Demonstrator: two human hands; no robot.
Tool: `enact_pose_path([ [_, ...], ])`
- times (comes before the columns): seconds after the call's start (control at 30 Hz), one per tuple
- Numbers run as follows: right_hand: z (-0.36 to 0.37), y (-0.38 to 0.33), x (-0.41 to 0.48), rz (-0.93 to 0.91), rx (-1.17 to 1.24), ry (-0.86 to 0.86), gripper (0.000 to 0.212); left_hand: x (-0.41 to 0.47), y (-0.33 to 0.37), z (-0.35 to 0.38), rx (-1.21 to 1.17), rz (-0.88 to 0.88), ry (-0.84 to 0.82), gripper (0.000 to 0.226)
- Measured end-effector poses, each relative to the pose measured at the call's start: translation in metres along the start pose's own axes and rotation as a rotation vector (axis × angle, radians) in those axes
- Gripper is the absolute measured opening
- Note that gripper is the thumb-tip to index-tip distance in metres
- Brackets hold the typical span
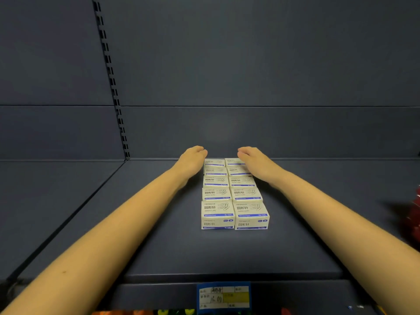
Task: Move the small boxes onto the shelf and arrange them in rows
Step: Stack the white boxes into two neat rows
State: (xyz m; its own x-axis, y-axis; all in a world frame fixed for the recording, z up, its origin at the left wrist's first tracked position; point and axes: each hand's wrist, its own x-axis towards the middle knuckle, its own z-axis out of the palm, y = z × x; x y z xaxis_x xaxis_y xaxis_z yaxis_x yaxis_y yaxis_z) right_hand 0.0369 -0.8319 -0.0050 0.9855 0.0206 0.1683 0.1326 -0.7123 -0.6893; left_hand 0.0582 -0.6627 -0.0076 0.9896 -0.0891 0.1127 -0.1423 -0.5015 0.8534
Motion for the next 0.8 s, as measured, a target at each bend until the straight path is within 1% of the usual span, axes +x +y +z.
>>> enact_pose_path([
  [0.07,0.004,0.002,0.006,0.052,0.069,0.047,0.036,0.006,-0.002,0.007,-0.091,-0.064,0.01,0.024],
  [0.17,0.007,0.008,0.012,0.107,0.116,-0.011,0.043,0.01,-0.008,0.012,-0.146,-0.103,-0.009,0.015],
  [0.23,0.008,0.011,0.013,0.111,0.121,-0.053,0.045,0.011,-0.011,0.013,-0.168,-0.079,-0.021,0.014],
  [0.3,0.009,0.014,0.015,0.103,0.113,-0.069,0.043,0.013,-0.013,0.015,-0.175,-0.036,-0.014,0.027],
  [0.37,0.009,0.016,0.017,0.104,0.117,-0.079,0.039,0.012,-0.015,0.015,-0.17,-0.024,0.001,0.032],
  [0.47,0.01,0.02,0.019,0.104,0.131,-0.096,0.027,0.011,-0.017,0.015,-0.156,-0.018,0.004,0.031],
  [0.8,0.011,0.018,0.009,0.082,0.113,-0.08,0.025,0.001,-0.016,0.015,-0.137,-0.006,0.007,0.031],
])
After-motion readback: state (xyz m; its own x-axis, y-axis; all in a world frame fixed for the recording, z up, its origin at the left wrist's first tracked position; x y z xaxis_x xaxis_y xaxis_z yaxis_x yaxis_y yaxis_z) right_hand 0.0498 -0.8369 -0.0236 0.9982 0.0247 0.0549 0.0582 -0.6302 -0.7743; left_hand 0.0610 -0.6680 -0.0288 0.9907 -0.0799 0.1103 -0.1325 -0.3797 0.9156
